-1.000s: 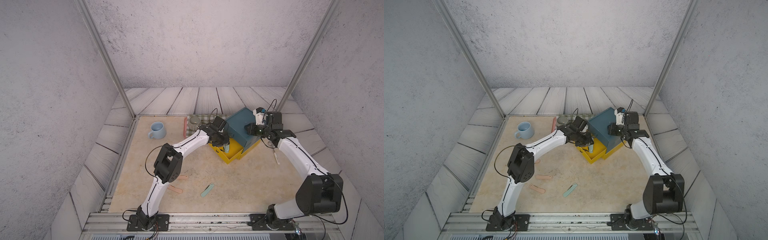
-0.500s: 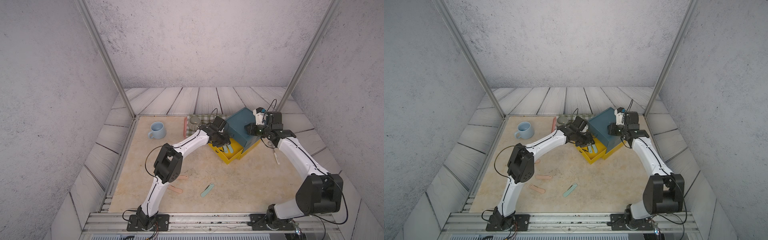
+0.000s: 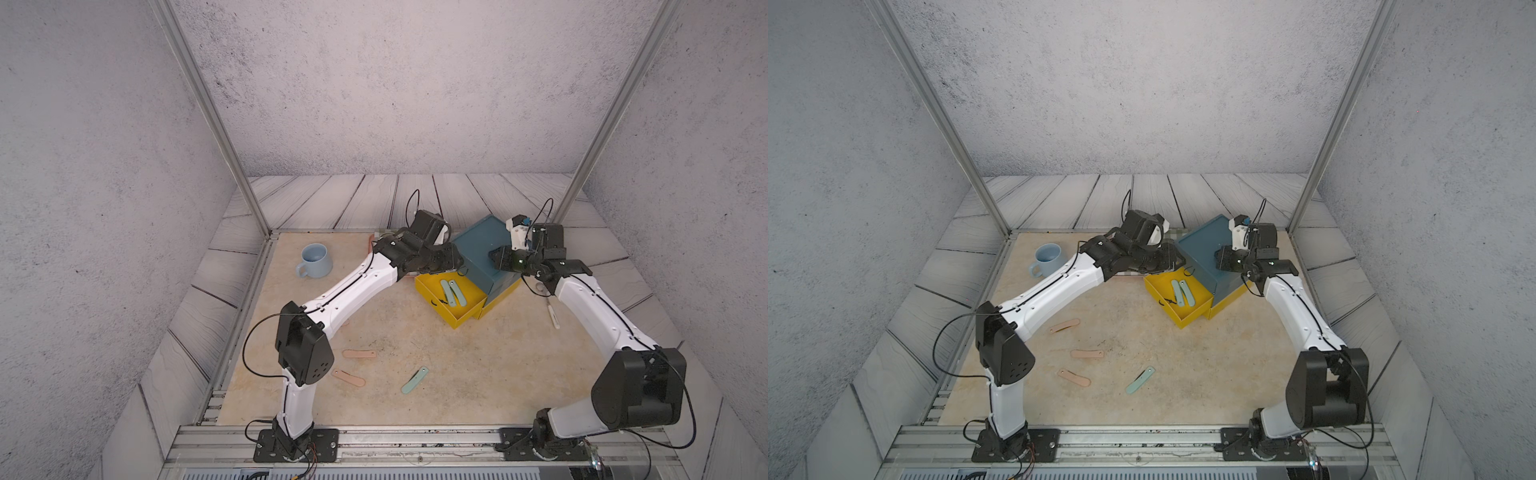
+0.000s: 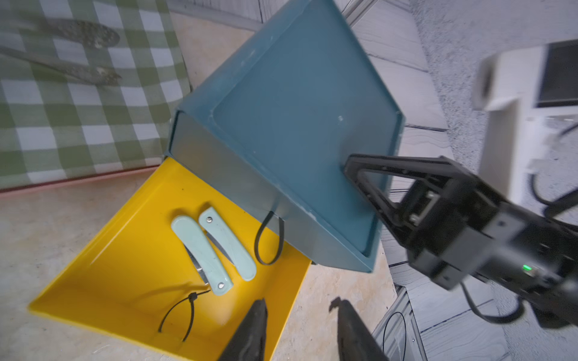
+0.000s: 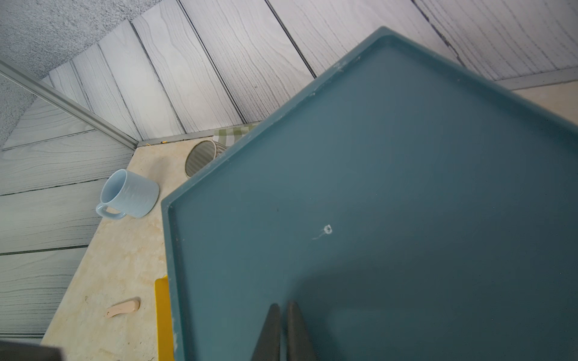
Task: Place the fruit knives into the drawer by color
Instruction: Place the fruit knife in the drawer, then pick up the fruit knife from the center of the board.
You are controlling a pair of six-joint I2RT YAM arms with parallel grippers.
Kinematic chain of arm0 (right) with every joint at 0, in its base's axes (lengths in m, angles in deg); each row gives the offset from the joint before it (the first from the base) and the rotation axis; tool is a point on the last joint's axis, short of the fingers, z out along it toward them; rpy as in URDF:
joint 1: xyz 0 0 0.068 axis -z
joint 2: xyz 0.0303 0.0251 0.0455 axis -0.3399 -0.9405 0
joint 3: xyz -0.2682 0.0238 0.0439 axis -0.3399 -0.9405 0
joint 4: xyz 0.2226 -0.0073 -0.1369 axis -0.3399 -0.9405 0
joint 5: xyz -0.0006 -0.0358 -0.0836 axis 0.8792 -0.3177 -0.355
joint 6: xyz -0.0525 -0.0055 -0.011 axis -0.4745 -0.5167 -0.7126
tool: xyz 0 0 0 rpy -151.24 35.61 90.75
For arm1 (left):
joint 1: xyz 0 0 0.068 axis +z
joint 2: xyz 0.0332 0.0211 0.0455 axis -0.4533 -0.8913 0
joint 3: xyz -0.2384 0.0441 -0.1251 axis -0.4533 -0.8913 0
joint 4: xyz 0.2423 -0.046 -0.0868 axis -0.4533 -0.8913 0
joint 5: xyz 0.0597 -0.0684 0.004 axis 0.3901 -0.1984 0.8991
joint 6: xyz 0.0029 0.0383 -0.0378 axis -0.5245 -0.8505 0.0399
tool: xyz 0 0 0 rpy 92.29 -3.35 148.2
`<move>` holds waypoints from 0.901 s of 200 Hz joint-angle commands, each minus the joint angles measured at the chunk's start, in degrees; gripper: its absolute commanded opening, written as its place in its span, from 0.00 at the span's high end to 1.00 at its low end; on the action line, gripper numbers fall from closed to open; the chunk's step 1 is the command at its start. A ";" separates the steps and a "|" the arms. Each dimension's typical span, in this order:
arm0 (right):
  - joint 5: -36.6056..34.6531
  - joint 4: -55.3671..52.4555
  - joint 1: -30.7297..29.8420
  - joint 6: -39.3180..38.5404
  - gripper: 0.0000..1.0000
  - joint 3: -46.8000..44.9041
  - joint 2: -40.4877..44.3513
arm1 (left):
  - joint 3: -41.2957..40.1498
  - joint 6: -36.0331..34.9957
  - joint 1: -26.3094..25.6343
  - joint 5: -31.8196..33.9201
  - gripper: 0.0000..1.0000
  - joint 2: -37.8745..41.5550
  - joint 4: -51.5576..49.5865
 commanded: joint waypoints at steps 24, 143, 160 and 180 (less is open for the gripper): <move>-4.89 -21.97 -0.22 0.05 0.90 -6.82 -6.29 | -11.01 -9.50 -0.38 6.50 0.58 10.47 -5.85; -5.43 -22.74 -0.22 0.05 0.90 -6.56 -5.85 | -39.34 -13.39 -7.73 12.50 0.38 17.76 -15.50; -5.24 -22.62 -0.22 0.02 0.90 -6.56 -5.72 | -40.53 -12.95 -9.92 12.86 0.38 16.97 -15.54; -5.19 -22.71 -0.15 -0.04 0.90 -6.57 -5.90 | -41.69 -12.32 -12.27 14.45 0.38 15.90 -16.06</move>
